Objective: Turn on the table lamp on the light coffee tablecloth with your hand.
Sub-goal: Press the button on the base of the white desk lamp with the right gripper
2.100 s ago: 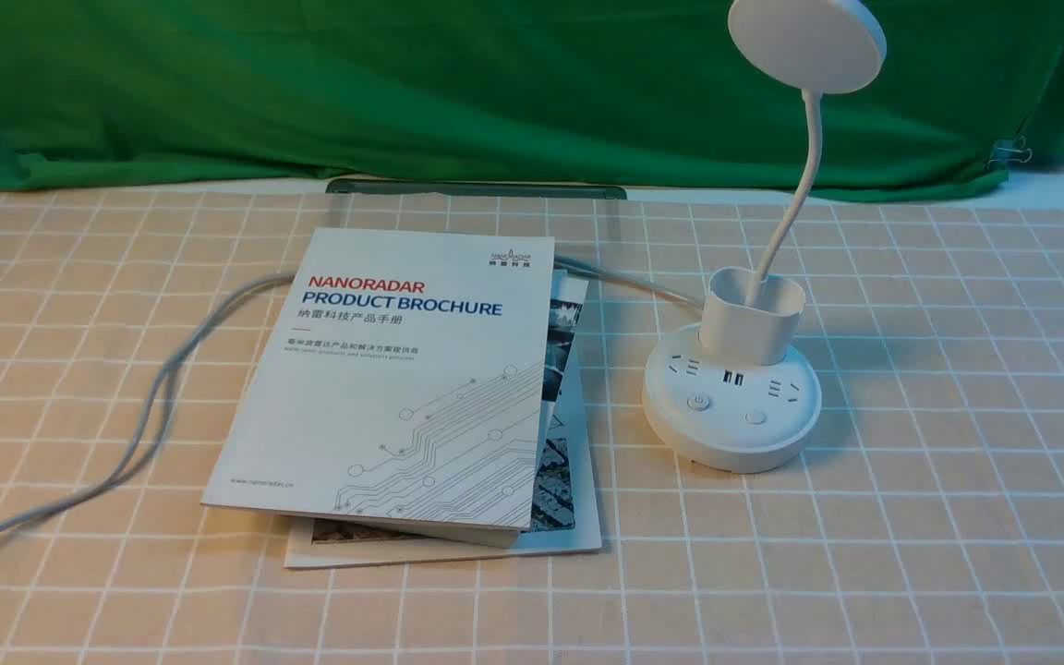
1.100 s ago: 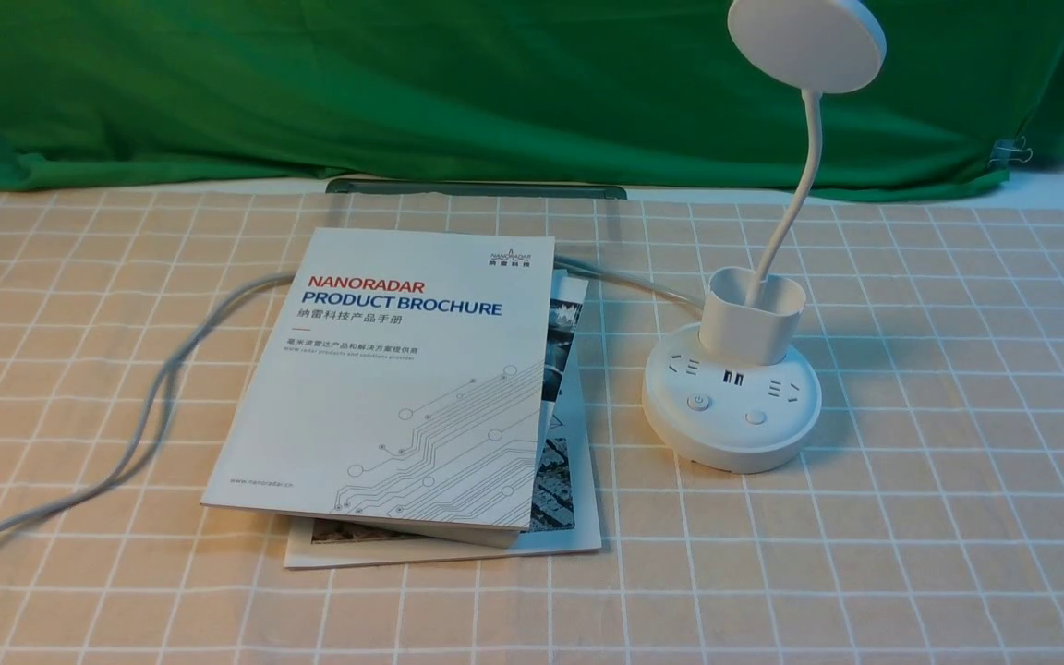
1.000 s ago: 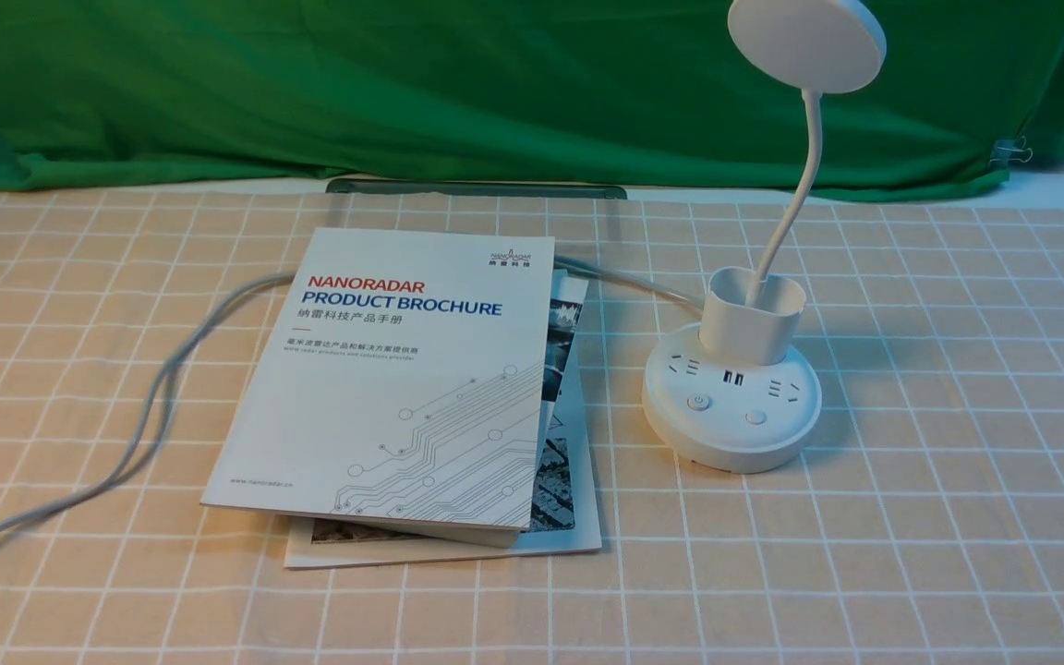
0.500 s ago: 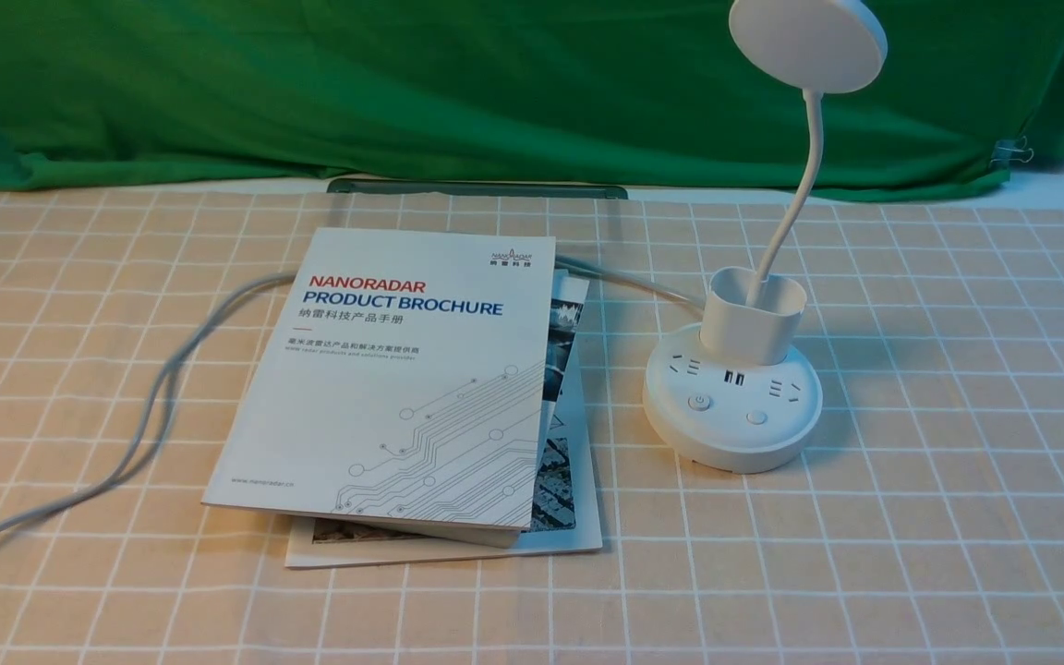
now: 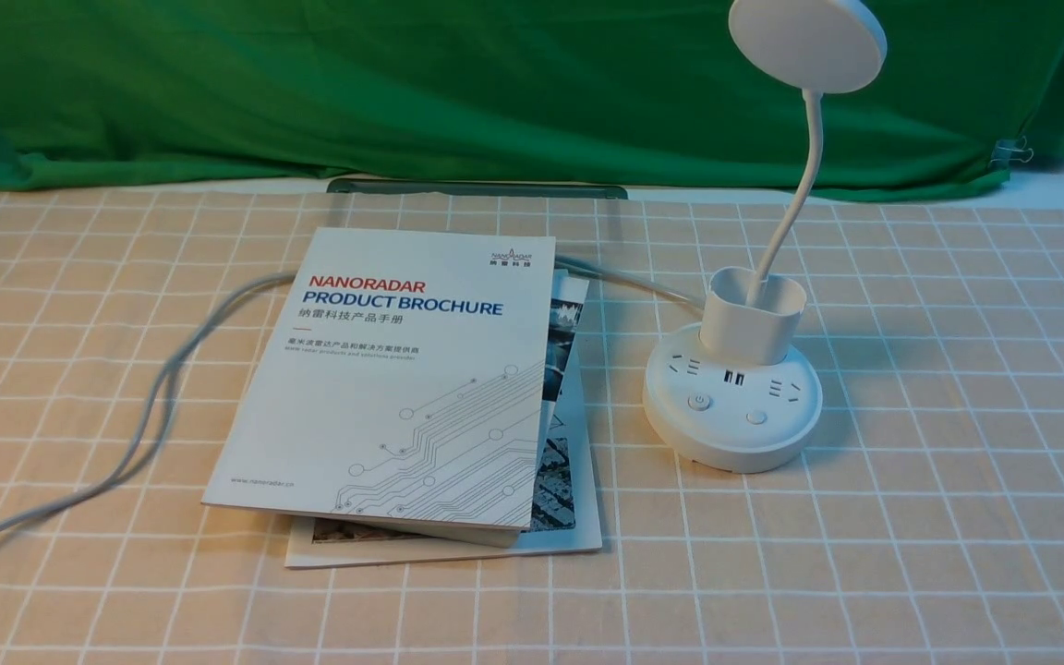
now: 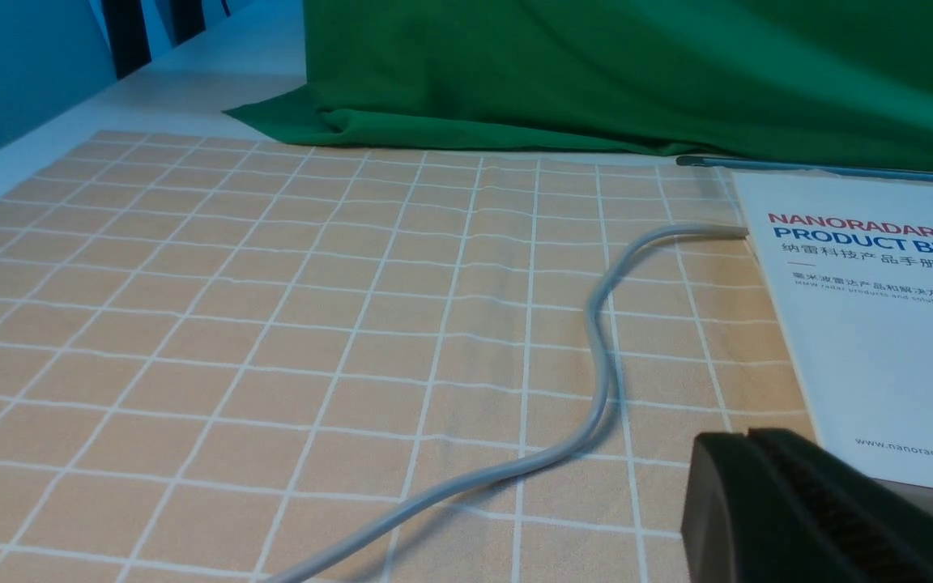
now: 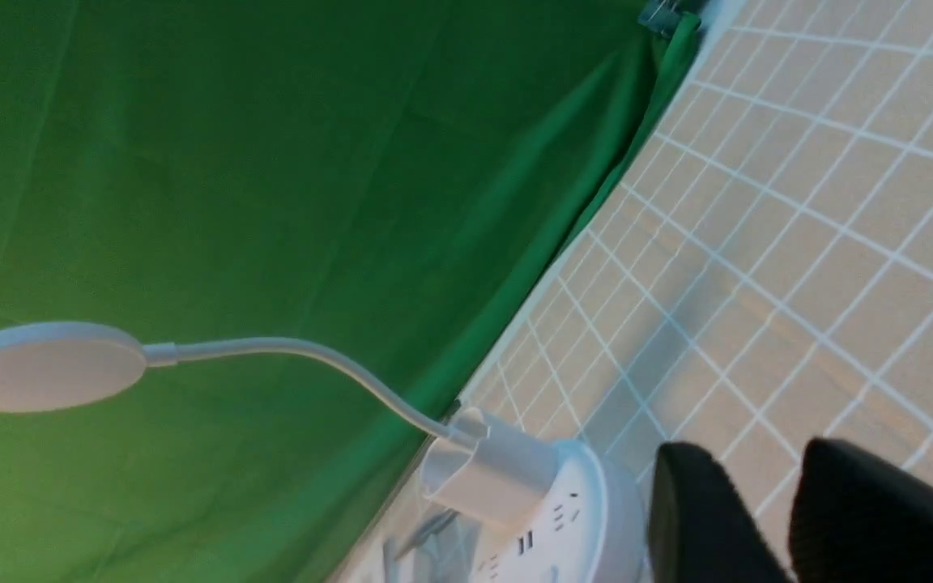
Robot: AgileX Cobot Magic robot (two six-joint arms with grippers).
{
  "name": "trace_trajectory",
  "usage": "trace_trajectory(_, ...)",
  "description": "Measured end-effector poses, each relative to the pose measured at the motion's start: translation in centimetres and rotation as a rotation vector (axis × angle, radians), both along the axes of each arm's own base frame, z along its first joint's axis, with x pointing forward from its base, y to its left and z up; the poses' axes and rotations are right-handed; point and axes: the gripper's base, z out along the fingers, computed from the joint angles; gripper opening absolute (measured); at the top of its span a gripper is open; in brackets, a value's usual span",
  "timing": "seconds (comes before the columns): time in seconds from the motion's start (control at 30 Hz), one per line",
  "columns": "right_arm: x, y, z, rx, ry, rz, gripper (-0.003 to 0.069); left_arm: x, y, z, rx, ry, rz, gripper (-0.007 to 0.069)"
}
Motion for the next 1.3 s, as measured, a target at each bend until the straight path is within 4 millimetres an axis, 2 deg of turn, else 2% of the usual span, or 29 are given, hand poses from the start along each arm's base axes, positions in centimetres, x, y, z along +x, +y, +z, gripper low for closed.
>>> trace_trajectory(0.3,0.0,0.0,-0.2,-0.212,0.026,0.02,0.024,0.0,0.0,0.0,0.0,0.0,0.0,0.0021)
trace_trajectory(0.37,-0.1,0.1,0.6,-0.275,0.019,0.027,0.0214,0.0,0.0,0.0,0.0,0.0,0.0,0.0021)
trace_trajectory(0.43,-0.3,0.1,1.8,-0.339,-0.012,0.027,0.018,0.0,0.0,0.0,0.0,0.0,0.0,0.0021)
trace_trajectory(0.5,-0.9,0.1,5.2,-0.532,-0.081,0.023,0.0075,0.0,0.0,0.0,0.0,0.0,0.0,0.0021)
trace_trajectory(0.53,-1.1,0.2,6.7,-0.634,-0.095,0.022,0.0048,0.0,0.0,0.0,0.0,0.0,0.0,0.0021)
trace_trajectory(0.57,-1.2,0.2,7.3,-0.677,-0.101,0.022,0.0045,0.0,0.0,0.0,0.0,0.0,0.0,0.0021)
trace_trajectory(0.63,-0.8,0.3,10.4,-0.921,-0.05,0.061,0.0029,0.0,0.0,0.0,0.0,0.0,0.0,0.0021)
trace_trajectory(0.73,0.9,0.4,13.4,-1.131,0.092,0.186,0.0027,0.0,0.0,0.0,0.0,0.0,0.0,0.0021)
trace_trajectory(0.77,1.1,0.4,13.3,-1.13,0.102,0.194,0.0027,0.0,0.0,0.0,0.0,0.0,0.0,0.0021)
trace_trajectory(0.8,1.9,0.5,14.0,-1.153,0.149,0.246,0.0027,0.0,0.0,0.0,0.0,0.0,0.0,0.0021)
trace_trajectory(0.83,3.3,0.8,15.1,-1.159,0.206,0.332,0.0027,0.0,0.0,0.0,0.0,0.0,0.0,0.0021)
trace_trajectory(0.87,3.8,0.9,15.6,-1.159,0.222,0.364,0.0027,0.0,0.0,0.0,0.0,0.0,0.0,0.0021)
trace_trajectory(0.93,6.1,1.7,16.5,-1.159,0.271,0.489,0.0027,0.0,0.0,0.0,0.0,0.0,0.0,0.0021)
trace_trajectory(1.0,7.5,2.4,16.3,-1.172,0.315,0.592,0.0027,0.0,0.0,0.0,0.0,0.0,0.0,0.0021)
trace_trajectory(1.07,10.0,4.3,15.7,-1.208,0.379,0.796,0.0027,0.0,0.0,0.0,0.0,0.0,0.0,0.0021)
trace_trajectory(1.17,12.1,6.5,15.0,-1.25,0.41,0.949,0.0027,0.0,0.0,0.0,0.0,0.0,0.0,0.0021)
trace_trajectory(1.2,13.4,7.8,14.3,-1.277,0.427,1.014,0.0027,0.0,0.0,0.0,0.0,0.0,0.0,0.0021)
trace_trajectory(1.23,13.6,8.0,14.4,-1.282,0.425,1.019,0.0027,0.0,0.0,0.0,0.0,0.0,0.0,0.0021)
trace_trajectory(1.3,15.8,9.9,13.3,-1.319,0.456,1.091,0.0027,0.0,0.0,0.0,0.0,0.0,0.0,0.0021)
